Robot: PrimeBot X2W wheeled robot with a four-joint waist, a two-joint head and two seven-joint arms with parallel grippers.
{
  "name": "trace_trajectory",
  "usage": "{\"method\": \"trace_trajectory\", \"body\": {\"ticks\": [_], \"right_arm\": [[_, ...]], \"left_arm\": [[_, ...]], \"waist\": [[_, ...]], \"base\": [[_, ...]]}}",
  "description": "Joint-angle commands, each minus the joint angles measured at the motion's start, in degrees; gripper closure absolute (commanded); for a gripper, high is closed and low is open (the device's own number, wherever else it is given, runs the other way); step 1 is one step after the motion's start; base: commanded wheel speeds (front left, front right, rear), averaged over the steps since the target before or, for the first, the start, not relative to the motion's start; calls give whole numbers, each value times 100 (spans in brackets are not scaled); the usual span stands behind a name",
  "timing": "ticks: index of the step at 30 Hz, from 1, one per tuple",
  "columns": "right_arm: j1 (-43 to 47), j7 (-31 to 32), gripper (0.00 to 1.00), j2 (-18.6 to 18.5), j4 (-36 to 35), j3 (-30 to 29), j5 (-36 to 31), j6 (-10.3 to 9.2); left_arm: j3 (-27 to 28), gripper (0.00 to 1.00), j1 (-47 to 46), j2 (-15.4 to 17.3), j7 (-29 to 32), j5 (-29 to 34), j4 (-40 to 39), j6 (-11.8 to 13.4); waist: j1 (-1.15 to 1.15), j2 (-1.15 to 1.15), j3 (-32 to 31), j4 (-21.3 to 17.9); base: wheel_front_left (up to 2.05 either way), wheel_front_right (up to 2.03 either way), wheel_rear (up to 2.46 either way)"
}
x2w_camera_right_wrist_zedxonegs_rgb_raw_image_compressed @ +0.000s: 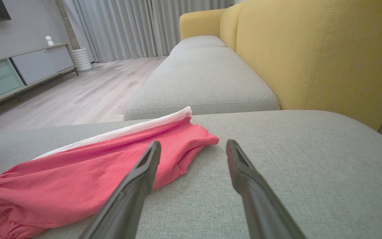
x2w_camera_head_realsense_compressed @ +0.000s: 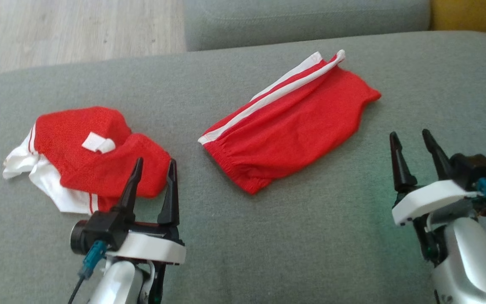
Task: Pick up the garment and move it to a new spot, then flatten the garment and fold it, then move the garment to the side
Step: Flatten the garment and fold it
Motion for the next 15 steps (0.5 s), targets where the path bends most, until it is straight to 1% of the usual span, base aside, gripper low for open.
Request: {"method": "trace_trajectory", "body": {"ticks": [1,4,7,11,15], "right_arm": [[-245,44,0,-18,-224,72,-65,-5],[-525,290,0,-7,-197,-121,37,-5],[-925,551,0,-30,30,-379,125,-5],[-1548,945,0,-22,644,-927,258,-5],[-2183,1274,0,-96,1399,-1523,138,-5]], "left_arm": [[220,0,-290,4,-30,66,-156,-48],[203,0,-409,-54,-30,156,-119,-119],[175,0,-549,-110,-30,218,-67,-185],[110,0,-728,-180,-30,264,20,-270],[7,0,-897,-238,-30,288,57,-326]], "waist": [[0,0,127,100],[0,0,351,258],[0,0,588,434],[0,0,871,687],[0,0,1122,948]], "base": [[0,0,0],[0,0,0],[0,0,0],[0,0,0],[0,0,0]]}}
